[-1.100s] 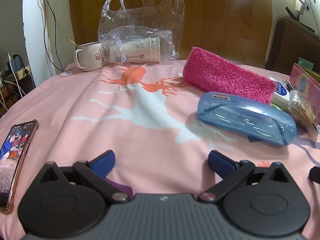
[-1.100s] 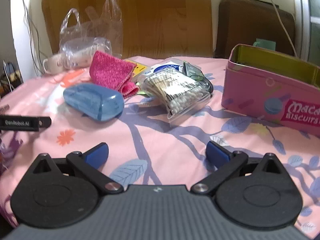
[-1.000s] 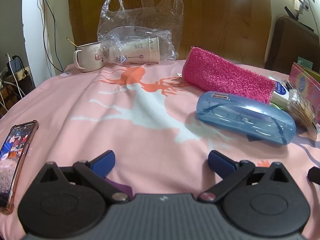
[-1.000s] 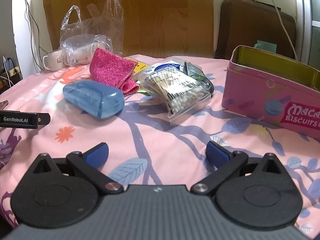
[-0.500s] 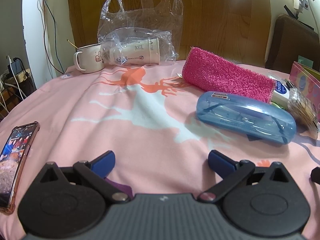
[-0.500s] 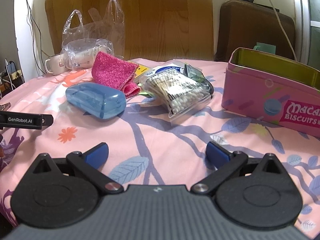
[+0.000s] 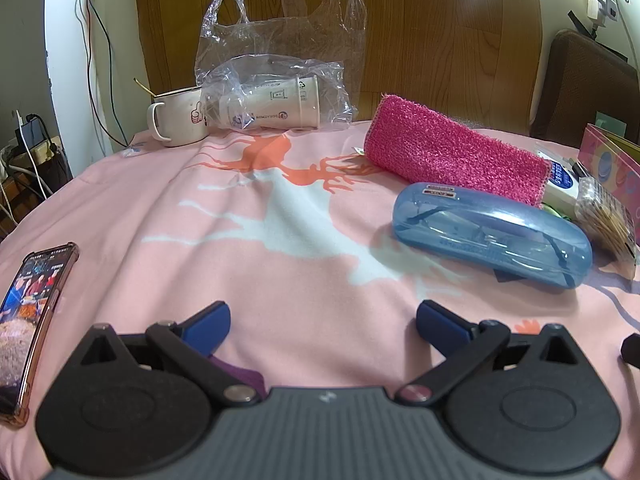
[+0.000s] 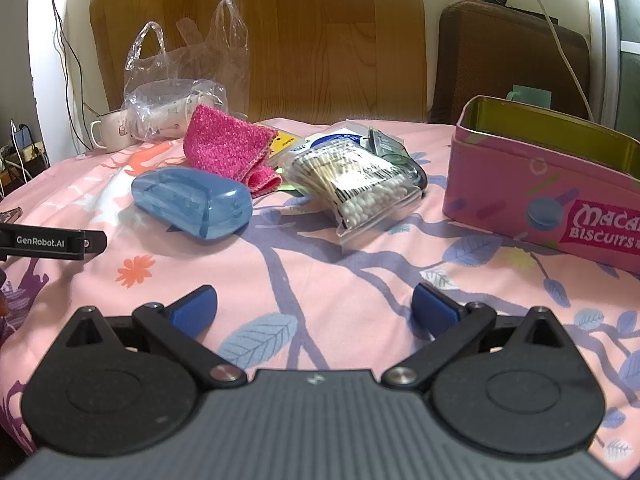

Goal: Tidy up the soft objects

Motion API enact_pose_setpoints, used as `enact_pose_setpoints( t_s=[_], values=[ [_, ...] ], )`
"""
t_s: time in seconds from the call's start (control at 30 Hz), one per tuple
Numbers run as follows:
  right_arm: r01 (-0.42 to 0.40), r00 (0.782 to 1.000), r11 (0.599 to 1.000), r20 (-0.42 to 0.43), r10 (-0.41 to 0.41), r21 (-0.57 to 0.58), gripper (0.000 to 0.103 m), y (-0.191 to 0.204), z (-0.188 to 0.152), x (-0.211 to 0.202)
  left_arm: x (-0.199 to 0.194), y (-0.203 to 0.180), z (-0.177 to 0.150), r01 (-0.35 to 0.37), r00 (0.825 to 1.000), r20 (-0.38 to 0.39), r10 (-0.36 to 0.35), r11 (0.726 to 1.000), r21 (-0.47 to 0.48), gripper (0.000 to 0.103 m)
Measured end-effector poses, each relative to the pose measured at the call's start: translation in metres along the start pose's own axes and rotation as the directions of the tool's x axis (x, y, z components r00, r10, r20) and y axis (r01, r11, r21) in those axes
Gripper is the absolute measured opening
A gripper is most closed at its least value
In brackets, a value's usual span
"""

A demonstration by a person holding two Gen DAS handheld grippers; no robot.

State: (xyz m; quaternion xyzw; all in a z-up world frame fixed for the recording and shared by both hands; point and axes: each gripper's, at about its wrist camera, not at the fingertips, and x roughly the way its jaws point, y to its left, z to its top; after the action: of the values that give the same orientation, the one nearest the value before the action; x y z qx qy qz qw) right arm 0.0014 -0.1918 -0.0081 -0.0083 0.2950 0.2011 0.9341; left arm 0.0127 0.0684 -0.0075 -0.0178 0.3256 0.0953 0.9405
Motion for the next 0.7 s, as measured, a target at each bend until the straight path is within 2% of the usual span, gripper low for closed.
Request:
enact_pose_setpoints(
  t_s=[0.43,0.7],
  values=[
    [-0.016,1.000,1.000,-0.002,0.016,-0.009,0.103,-0.0001,0.0001,-0.0002,-0.0003,0.0007,-0.0007,0.002,1.000,0.001,-0.002,1.000,-0.001,0.103],
    [-0.054,0.998,0.998,0.016,0.054,0.010,0.103,-0.0048,-0.0008,-0.0025,0.0001,0.0008,-0.0006,0.000,1.000,0.001,0.000,1.000,0.000,0.103]
  ],
)
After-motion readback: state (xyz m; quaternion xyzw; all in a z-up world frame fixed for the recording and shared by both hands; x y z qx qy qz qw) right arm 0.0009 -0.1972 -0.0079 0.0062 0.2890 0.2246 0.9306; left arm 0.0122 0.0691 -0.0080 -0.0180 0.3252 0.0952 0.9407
